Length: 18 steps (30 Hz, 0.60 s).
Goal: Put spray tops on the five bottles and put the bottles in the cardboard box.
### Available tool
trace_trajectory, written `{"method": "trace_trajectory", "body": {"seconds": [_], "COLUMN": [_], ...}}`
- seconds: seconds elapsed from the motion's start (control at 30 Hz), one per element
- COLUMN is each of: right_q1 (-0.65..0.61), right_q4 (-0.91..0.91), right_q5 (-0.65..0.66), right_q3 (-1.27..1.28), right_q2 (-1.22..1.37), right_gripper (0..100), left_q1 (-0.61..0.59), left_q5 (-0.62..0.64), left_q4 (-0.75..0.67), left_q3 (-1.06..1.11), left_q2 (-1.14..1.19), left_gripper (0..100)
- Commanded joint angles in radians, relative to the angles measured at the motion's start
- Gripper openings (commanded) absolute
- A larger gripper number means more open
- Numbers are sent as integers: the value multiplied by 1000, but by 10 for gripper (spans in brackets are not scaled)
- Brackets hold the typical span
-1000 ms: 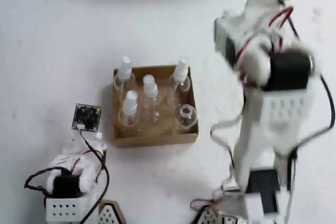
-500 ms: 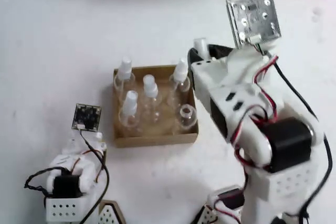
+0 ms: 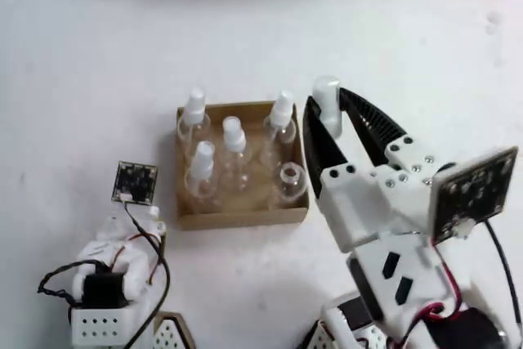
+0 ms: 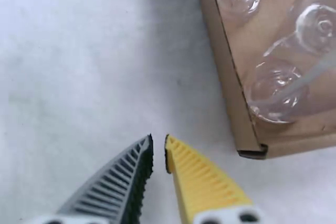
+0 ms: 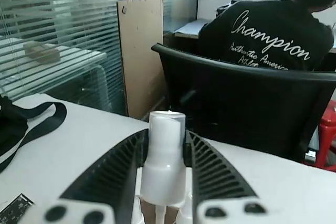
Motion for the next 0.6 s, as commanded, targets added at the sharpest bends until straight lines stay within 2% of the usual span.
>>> {"method": "trace_trajectory", "body": {"seconds": [0.0, 0.37, 0.57], "right_q1": [-5, -12, -10], "right_q4": [-205, -754, -823], "right_q5": [-9, -9, -9], "right_q3": [138, 413, 448], "right_q2": [-130, -291, -303], "right_gripper": [16, 16, 16], "left_q1": [13, 13, 13], "left_q5": [-5, -5, -5], "left_q4": [5, 5, 5], "left_q3": [2, 2, 2], "left_q2": [-8, -8, -8], "left_gripper": [50, 50, 50]}}
